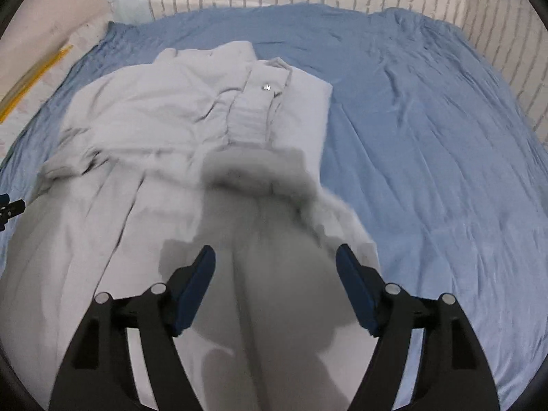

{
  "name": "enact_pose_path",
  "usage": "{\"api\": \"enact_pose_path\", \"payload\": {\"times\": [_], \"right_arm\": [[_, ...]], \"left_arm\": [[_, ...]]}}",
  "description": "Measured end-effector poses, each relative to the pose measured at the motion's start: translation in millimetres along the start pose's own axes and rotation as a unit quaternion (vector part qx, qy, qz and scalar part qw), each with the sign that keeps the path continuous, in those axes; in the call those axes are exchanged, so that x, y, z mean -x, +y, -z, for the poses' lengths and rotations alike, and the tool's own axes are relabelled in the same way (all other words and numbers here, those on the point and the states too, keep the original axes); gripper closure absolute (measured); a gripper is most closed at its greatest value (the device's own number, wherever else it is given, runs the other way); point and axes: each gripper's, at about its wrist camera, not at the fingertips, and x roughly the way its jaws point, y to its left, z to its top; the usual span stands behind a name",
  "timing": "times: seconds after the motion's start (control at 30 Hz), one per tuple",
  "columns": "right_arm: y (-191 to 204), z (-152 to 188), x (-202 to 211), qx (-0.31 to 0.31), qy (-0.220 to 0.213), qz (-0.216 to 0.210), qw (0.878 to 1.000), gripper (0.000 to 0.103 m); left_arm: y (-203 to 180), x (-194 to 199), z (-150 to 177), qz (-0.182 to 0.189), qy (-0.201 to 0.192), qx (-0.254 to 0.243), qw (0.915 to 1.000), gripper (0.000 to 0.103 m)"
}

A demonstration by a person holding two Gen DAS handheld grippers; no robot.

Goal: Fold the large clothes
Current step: 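Open both tools and pull them back from the folded jacket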

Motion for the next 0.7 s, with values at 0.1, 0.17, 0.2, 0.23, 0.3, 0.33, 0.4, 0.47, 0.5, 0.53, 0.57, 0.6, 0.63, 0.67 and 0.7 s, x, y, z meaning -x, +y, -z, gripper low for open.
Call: {"api": "enact_pose_path", "payload": {"times": [0.1, 0.17, 0.2, 0.23, 0.3, 0.33, 0.4, 0.47, 0.5, 0.53, 0.57, 0.6, 0.63, 0.67, 0.7], "right_arm": [[-8, 27, 18, -0.013, -0.009, 0.006, 1.0, 0.026], [-15, 43, 31, -0.018, -0.016, 0.017, 1.0, 0.021], [-23, 51, 37, -0.018, -0.021, 0.022, 0.999, 0.02], [-26, 58, 42, -0.02, -0.027, 0.028, 0.999, 0.019], [-41, 72, 54, -0.021, -0.041, 0.048, 0.998, 0.019], [-42, 76, 58, -0.022, -0.045, 0.055, 0.997, 0.019], [-45, 92, 70, -0.03, -0.064, 0.067, 0.995, 0.019], [-51, 106, 81, -0.035, -0.086, 0.07, 0.993, 0.019], [-55, 113, 83, -0.035, -0.094, 0.073, 0.992, 0.019], [-56, 120, 85, -0.035, -0.099, 0.077, 0.991, 0.019], [-57, 127, 85, -0.034, -0.101, 0.079, 0.991, 0.019], [-57, 134, 85, -0.033, -0.101, 0.079, 0.991, 0.019], [-57, 139, 85, -0.033, -0.102, 0.078, 0.991, 0.019], [-56, 146, 86, -0.035, -0.11, 0.075, 0.99, 0.019], [-56, 152, 89, -0.039, -0.122, 0.073, 0.989, 0.019]], "left_arm": [[17, 23, 29, -0.004, -0.013, 0.008, 0.9999, 0.017], [26, 38, 48, -0.001, -0.023, 0.011, 0.9997, 0.017], [29, 46, 61, 0.003, -0.028, 0.013, 0.9995, 0.016], [31, 52, 70, 0.004, -0.031, 0.017, 0.9994, 0.016], [36, 55, 90, 0.01, -0.034, 0.022, 0.9992, 0.016], [34, 51, 93, 0.011, -0.035, 0.022, 0.9991, 0.016], [37, 48, 109, 0.017, -0.04, 0.023, 0.9988, 0.016], [37, 44, 121, 0.021, -0.041, 0.028, 0.9985, 0.016], [35, 39, 127, 0.023, -0.041, 0.031, 0.9984, 0.016], [33, 33, 132, 0.024, -0.044, 0.035, 0.9981, 0.016], [32, 29, 131, 0.026, -0.046, 0.041, 0.9977, 0.016], [33, 28, 136, 0.031, -0.048, 0.05, 0.9971, 0.016], [36, 30, 138, 0.034, -0.049, 0.057, 0.9966, 0.016], [35, 30, 141, 0.036, -0.053, 0.064, 0.9959, 0.016], [40, 37, 146, 0.036, -0.061, 0.072, 0.9949, 0.016]]}}
